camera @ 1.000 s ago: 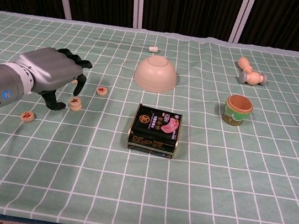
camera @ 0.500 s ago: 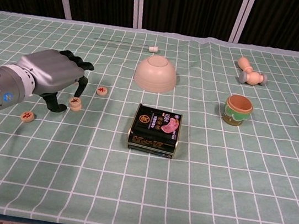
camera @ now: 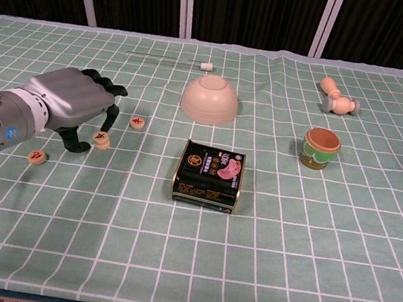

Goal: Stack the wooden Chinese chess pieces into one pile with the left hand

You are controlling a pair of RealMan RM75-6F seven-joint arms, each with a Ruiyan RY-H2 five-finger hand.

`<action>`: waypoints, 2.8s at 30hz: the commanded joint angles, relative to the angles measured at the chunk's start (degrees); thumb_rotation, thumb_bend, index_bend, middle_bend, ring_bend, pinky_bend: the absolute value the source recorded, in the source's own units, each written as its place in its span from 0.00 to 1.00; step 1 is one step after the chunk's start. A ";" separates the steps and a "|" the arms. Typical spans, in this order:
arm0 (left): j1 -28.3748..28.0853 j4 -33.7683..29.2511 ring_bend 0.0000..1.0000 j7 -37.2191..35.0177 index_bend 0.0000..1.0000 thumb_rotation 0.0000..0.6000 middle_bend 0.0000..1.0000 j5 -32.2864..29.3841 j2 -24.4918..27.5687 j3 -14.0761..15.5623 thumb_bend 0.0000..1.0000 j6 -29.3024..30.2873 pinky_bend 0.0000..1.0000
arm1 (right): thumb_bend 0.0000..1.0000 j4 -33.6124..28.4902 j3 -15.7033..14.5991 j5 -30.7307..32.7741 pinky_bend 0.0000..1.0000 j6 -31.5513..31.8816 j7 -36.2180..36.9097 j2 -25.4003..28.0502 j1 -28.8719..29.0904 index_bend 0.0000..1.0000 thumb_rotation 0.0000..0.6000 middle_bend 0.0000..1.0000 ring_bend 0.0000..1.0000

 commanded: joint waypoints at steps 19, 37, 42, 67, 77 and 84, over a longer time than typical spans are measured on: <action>0.16 -0.86 0.00 -0.05 0.44 1.00 0.00 -0.07 0.65 -0.19 0.31 0.59 0.00 | 0.23 0.17 0.20 0.04 0.00 0.32 -0.06 -0.23 -0.03 0.10 1.00 0.01 0.00; -3.57 3.76 0.00 -13.46 0.35 1.00 0.00 3.52 1.25 -7.77 0.20 -5.71 0.00 | 0.23 -0.01 0.11 0.18 0.00 0.08 -0.09 -0.39 0.00 0.10 1.00 0.01 0.00; -4.48 7.91 0.00 -15.67 0.36 1.00 0.00 2.85 -0.69 -8.30 0.20 -7.87 0.00 | 0.23 -0.18 0.21 0.52 0.00 -0.09 0.05 -0.33 -0.01 0.09 1.00 0.01 0.00; -7.92 19.08 0.00 -17.35 0.44 1.00 0.00 -0.93 -7.91 -8.68 0.25 -12.98 0.00 | 0.23 -0.51 0.80 1.85 0.00 -0.55 1.03 0.00 0.01 0.10 1.00 0.01 0.00; -7.82 19.47 0.00 -16.30 0.47 1.00 0.00 -1.45 -7.64 -8.21 0.27 -12.69 0.00 | 0.23 -0.37 0.77 1.76 0.00 -0.37 0.64 -0.22 0.01 0.10 1.00 0.01 0.00; -7.98 19.49 0.00 -14.50 0.48 1.00 0.00 -2.09 -7.79 -7.89 0.28 -12.00 0.00 | 0.23 -0.44 0.87 1.96 0.00 -0.34 0.63 -0.26 -0.01 0.10 1.00 0.01 0.00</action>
